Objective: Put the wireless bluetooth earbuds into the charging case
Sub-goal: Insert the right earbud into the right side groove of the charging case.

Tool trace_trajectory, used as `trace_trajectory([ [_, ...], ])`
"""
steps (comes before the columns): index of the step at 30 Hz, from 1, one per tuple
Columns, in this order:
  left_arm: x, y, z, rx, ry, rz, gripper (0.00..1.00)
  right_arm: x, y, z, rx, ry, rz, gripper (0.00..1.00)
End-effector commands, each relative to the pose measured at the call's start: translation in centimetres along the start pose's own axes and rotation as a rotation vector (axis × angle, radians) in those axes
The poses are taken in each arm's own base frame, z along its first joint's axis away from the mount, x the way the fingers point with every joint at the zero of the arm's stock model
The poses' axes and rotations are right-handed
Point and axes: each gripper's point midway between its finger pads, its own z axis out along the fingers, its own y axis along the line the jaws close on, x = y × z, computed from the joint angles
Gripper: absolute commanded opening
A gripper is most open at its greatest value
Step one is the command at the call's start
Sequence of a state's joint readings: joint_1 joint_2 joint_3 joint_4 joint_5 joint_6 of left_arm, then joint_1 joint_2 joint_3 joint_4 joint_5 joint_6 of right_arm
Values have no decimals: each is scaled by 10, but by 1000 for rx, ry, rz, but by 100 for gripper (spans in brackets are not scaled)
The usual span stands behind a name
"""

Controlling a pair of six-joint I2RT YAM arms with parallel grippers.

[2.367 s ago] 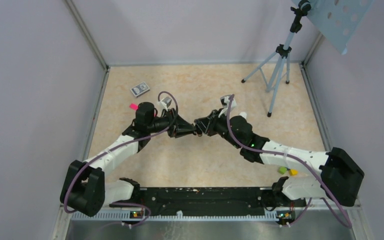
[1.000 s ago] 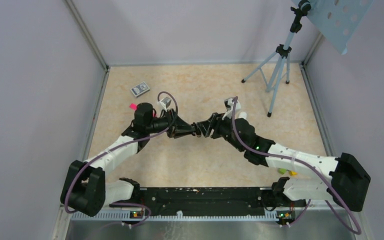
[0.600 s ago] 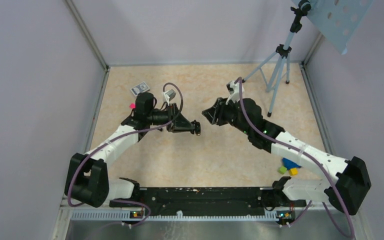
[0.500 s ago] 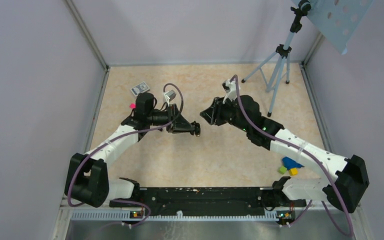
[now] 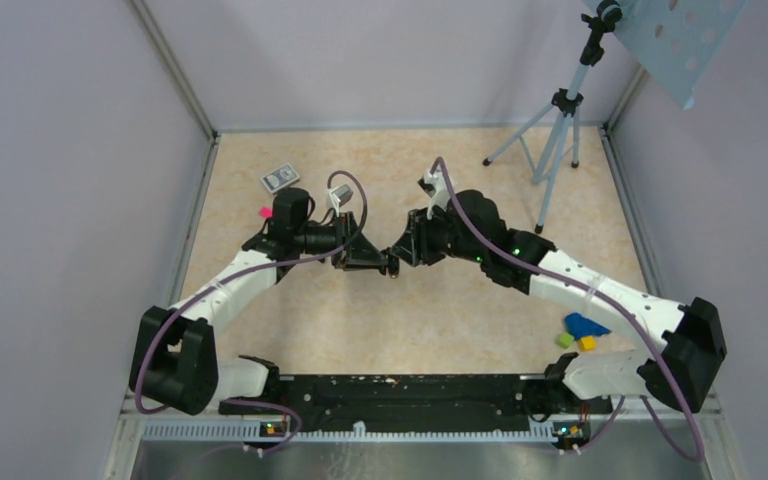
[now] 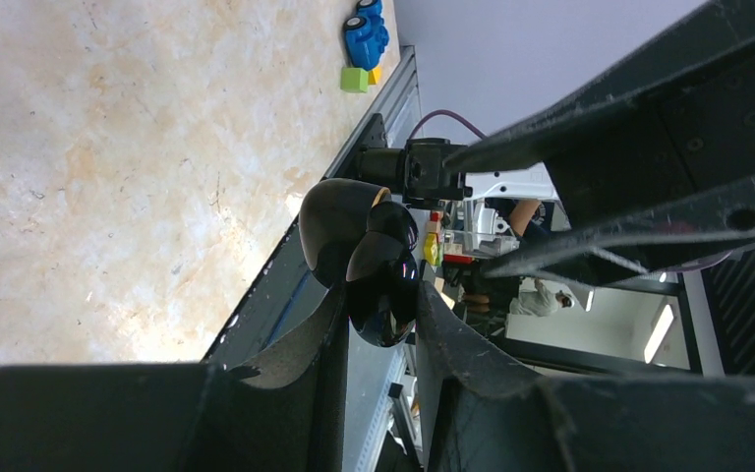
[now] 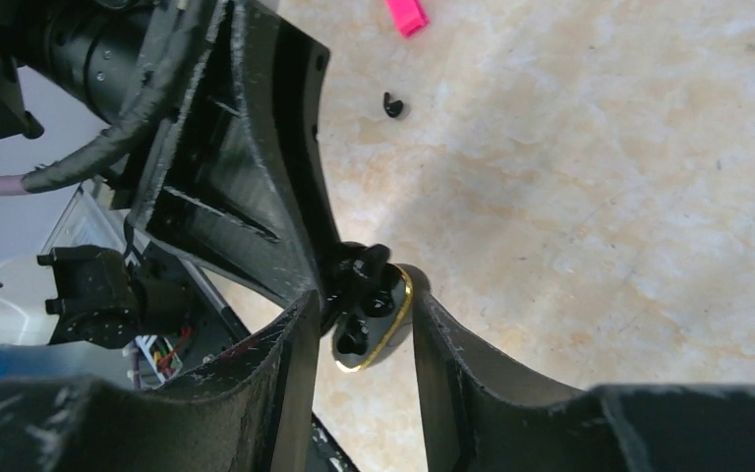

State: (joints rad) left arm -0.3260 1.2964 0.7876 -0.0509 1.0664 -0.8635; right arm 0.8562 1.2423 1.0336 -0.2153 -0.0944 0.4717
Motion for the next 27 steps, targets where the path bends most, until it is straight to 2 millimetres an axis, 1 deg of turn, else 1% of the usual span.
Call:
trace_trajectory([
  [1, -5, -20, -4, 43, -5, 88, 0, -17, 21, 3, -23, -9, -55, 39],
  [8, -3, -22, -5, 46, -1, 90, 0, -22, 13, 14, 47, 9, -58, 39],
  [11, -3, -22, -5, 45, 0, 86, 0, -20, 9, 20, 72, 30, -71, 39],
  [16, -3, -20, -5, 40, -4, 83, 0, -13, 8, 26, 79, 59, -84, 39],
  [21, -2, -21, -4, 45, -7, 84, 0, -8, 8, 30, 79, 78, -91, 40],
  [27, -1, -21, -5, 43, -10, 83, 0, -11, 2, 27, 119, 63, -87, 40],
])
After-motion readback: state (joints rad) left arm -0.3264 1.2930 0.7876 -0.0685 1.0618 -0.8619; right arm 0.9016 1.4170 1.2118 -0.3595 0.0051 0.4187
